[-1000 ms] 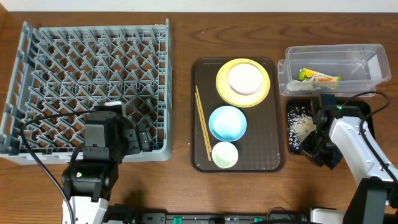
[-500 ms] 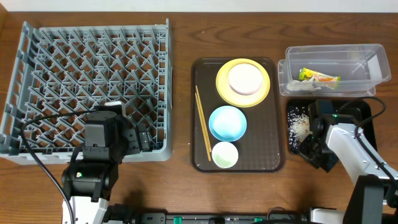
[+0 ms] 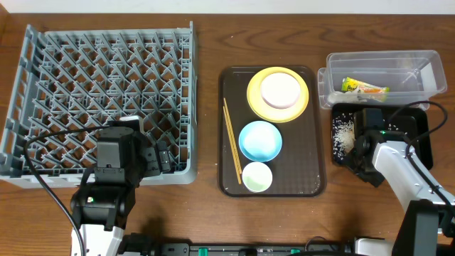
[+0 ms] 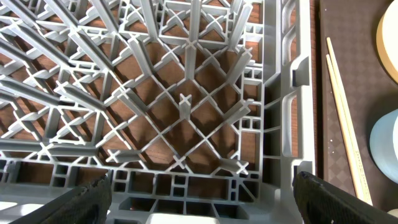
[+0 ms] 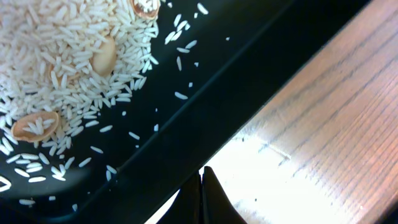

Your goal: Sort waste into correct bins and load items into the dishwasher rack

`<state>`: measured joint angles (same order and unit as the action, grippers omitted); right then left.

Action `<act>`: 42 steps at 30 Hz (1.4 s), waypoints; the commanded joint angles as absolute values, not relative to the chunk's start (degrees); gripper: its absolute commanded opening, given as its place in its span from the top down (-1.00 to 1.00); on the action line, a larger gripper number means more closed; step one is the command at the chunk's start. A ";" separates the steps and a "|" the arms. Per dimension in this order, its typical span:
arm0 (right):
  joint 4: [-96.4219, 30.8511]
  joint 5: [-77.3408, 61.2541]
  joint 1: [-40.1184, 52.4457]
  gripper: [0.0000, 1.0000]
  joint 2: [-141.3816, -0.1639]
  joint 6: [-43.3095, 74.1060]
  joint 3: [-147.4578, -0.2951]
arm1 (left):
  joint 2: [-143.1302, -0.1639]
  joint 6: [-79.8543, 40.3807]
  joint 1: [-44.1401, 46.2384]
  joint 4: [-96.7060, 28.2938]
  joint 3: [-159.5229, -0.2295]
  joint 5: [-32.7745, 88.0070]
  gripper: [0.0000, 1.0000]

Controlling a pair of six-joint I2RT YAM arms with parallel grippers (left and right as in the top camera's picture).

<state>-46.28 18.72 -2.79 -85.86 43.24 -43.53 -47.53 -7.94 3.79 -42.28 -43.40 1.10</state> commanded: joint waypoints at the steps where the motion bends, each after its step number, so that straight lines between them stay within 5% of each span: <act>1: -45.36 23.05 -3.42 0.98 -86.08 44.10 -43.66 | -47.48 -8.71 3.44 -42.35 -44.49 0.80 -0.89; 42: -35.31 32.82 -3.46 0.86 -86.11 43.64 -43.64 | -47.51 -8.71 3.44 -42.35 -44.49 0.80 -0.89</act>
<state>-35.92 29.54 -2.79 -85.86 43.22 -43.53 -47.53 -7.94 3.79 -42.28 -43.40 1.10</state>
